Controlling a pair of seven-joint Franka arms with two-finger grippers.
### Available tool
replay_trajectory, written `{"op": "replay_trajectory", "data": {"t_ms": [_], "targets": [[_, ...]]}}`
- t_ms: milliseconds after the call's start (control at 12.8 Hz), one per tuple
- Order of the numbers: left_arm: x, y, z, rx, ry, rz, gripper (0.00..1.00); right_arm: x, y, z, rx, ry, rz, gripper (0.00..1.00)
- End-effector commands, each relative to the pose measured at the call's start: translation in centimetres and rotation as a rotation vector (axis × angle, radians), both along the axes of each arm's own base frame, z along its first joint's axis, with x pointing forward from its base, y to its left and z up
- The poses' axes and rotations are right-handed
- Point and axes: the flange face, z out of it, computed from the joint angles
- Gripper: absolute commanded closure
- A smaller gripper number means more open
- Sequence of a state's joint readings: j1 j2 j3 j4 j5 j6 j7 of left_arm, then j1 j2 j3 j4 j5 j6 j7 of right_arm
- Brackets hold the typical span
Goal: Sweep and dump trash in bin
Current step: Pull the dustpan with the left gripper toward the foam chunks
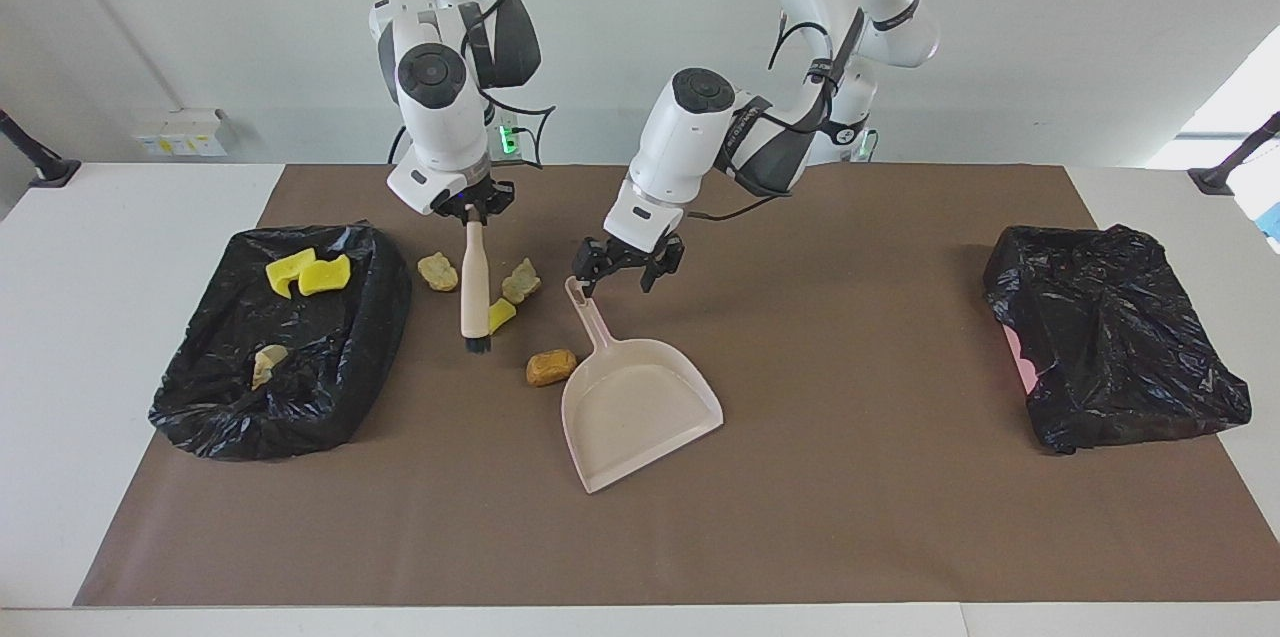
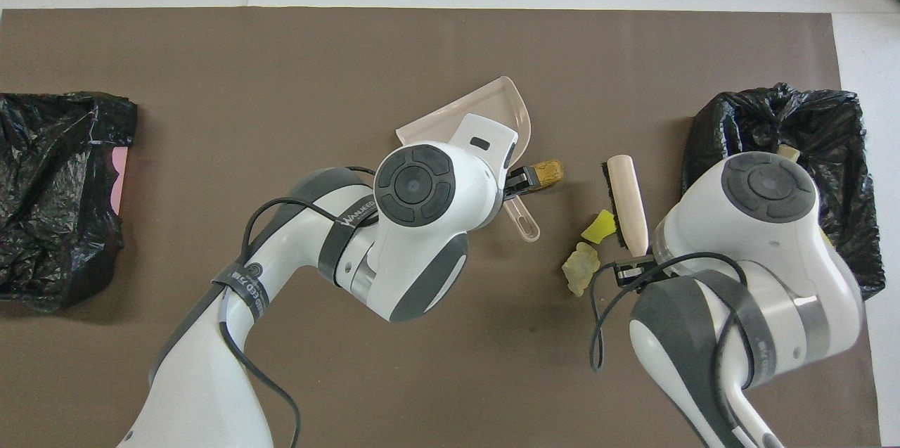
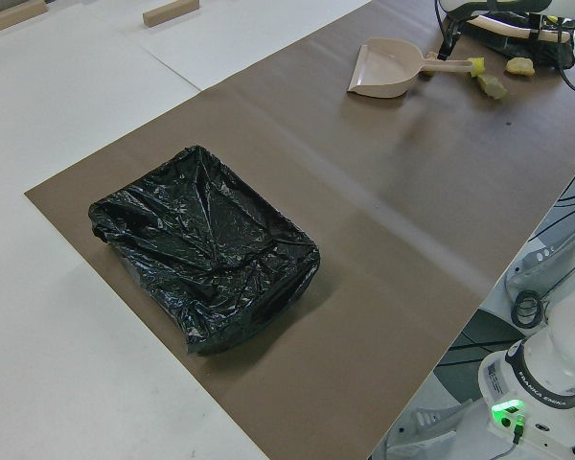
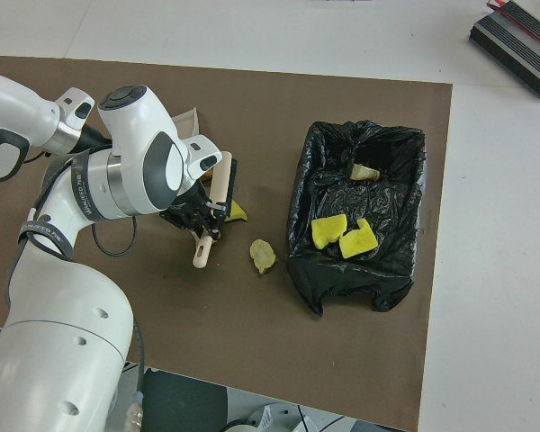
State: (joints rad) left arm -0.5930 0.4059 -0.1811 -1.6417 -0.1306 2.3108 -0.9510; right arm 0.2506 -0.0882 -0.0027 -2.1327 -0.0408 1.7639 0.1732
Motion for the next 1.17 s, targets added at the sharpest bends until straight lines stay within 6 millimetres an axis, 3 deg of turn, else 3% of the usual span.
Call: {"op": "replay_trajectory", "data": {"t_ms": [0,156,234,467,701,779,934,1012,1090], "targets": [[-0.8,-3.1,-3.5,0.008,0.031,0.009,0.00,-1.2,-1.0,-0.6,-0.016,0.003,0.013,1.00],[-1.3,-3.7,-4.1,0.012,0.043,0.018,0.00,-1.7,-1.7,-0.7,-0.047,0.007,0.022,1.00],[-2.4,-5.0,-5.4,0.019,0.056,0.007,0.00,-2.0,-1.7,-0.8,-0.054,0.010,0.023,1.00],[-2.2,-4.9,-5.4,0.016,0.045,0.002,0.00,-2.3,-1.7,-1.0,-0.055,0.008,0.022,1.00],[-1.8,-4.4,-5.4,0.017,0.047,0.007,0.93,-2.3,-1.6,-0.9,-0.055,0.006,0.021,1.00],[-1.6,-4.3,-5.4,0.019,0.047,0.008,1.00,-2.2,-1.6,-1.0,-0.056,0.005,0.018,1.00],[-1.6,-3.9,-5.3,0.040,0.046,-0.012,1.00,-2.3,-1.2,-0.9,-0.058,0.002,0.018,1.00],[-1.1,-3.1,-5.3,0.074,0.033,-0.046,1.00,-2.3,-1.0,-0.8,-0.062,-0.003,0.005,1.00],[-0.3,-1.6,-4.0,0.086,0.018,-0.072,1.00,-2.3,-0.7,-0.7,-0.067,-0.003,-0.002,1.00]]}}
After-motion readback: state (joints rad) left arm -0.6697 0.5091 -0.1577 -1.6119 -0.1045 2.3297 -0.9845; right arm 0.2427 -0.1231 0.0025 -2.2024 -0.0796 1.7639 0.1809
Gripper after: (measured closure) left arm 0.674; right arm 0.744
